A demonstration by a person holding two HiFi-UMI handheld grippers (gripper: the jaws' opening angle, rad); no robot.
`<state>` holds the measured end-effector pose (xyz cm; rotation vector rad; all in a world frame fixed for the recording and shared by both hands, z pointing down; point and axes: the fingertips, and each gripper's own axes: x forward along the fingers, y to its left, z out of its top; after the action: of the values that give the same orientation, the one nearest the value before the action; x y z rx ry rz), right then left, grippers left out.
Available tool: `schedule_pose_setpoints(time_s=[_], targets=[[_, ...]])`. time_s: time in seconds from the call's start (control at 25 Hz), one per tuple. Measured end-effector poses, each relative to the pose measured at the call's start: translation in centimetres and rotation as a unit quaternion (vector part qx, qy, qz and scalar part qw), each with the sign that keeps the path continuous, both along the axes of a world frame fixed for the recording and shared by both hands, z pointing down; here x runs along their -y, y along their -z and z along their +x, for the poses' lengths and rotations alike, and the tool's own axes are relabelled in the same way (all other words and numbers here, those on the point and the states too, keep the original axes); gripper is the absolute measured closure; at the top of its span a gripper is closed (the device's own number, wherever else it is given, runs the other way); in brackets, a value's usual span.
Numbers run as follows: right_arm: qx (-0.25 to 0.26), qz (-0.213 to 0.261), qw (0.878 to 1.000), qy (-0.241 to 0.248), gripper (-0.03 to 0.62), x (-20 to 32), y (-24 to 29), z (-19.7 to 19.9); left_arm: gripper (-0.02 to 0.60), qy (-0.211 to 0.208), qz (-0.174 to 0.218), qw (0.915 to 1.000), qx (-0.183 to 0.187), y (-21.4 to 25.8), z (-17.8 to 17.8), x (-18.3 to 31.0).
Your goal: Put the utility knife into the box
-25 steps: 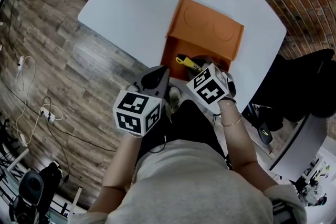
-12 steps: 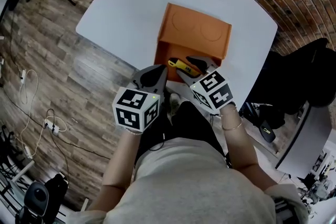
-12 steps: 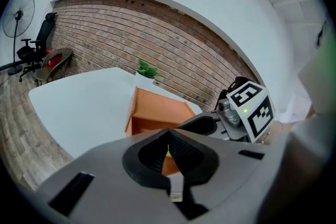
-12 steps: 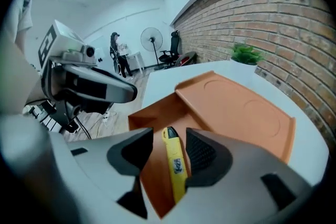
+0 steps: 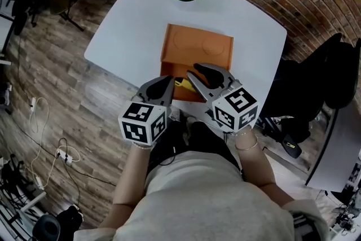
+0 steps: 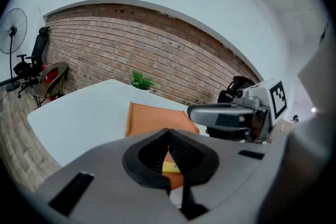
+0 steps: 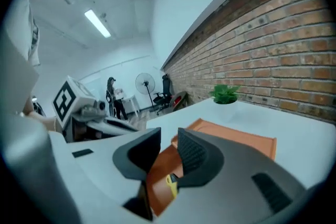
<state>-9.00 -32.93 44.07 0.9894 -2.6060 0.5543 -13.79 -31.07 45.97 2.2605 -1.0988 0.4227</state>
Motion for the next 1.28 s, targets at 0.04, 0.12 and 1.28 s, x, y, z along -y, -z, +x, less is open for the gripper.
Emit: schedule_pose_setpoints(time_s=[0.04, 0.12, 1.28], targets=[[0.021, 0.005, 1.0, -0.01, 0.502, 0.2, 1.0, 0.1, 0.575, 0.0, 0.002, 1.0, 0.0, 0.2, 0.1, 0.1], [0.06, 0.02, 0.998, -0.025, 0.533, 0.6, 3.0, 0.2, 0.575, 0.0, 0.01, 0.9999, 0.0, 0.9, 0.3, 0.4], [0.107, 0.087, 0.984, -0.111, 0.595, -1.3, 7.9, 4.3, 0.575, -0.008, 0.104, 0.9944, -0.011, 6.5, 2.8, 1.0]])
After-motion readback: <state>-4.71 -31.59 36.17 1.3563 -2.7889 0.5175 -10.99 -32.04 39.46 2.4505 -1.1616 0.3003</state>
